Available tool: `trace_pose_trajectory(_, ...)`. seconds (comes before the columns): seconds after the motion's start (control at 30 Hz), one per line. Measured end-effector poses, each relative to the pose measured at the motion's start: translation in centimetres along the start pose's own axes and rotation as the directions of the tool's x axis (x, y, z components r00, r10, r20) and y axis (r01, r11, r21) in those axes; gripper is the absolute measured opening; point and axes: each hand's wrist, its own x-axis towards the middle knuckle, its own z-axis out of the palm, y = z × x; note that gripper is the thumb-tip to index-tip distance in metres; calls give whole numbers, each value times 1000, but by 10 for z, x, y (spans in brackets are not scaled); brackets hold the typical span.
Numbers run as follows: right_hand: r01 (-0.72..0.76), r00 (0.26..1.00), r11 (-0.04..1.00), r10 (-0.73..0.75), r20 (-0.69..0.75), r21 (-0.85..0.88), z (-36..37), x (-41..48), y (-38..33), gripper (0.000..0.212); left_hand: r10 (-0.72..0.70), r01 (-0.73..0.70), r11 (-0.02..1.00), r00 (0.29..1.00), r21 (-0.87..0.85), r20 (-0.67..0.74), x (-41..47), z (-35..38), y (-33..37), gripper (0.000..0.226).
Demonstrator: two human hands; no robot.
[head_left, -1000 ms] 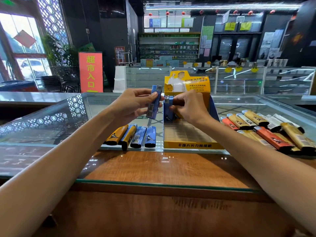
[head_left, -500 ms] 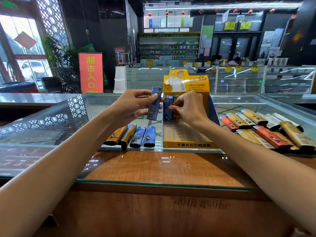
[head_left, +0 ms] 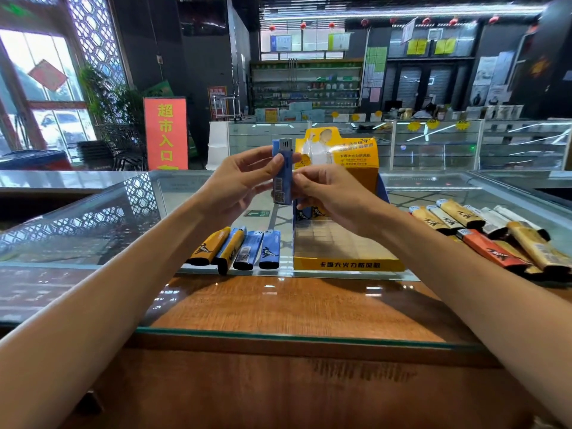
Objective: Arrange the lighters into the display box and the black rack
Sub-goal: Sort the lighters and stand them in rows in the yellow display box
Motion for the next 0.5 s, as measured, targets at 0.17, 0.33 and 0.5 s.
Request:
trace_pose_trajectory(0.17, -68, 994, 963, 42, 103, 261, -5, -2, -1, 24, -2, 1, 1000, 1000, 15, 12, -2, 2, 2, 35)
trace_pose_trajectory(0.33, -156, 983, 852, 87, 159, 499, -9, 0, -4, 21, -33, 32, 999, 999, 37, 36, -4, 5, 3, 37)
trace_pose_trajectory(0.5, -36, 998, 976, 47, -45, 214, -19, 0, -1, 26, -63, 67, 973, 998, 222, -26, -8, -9, 11, 31)
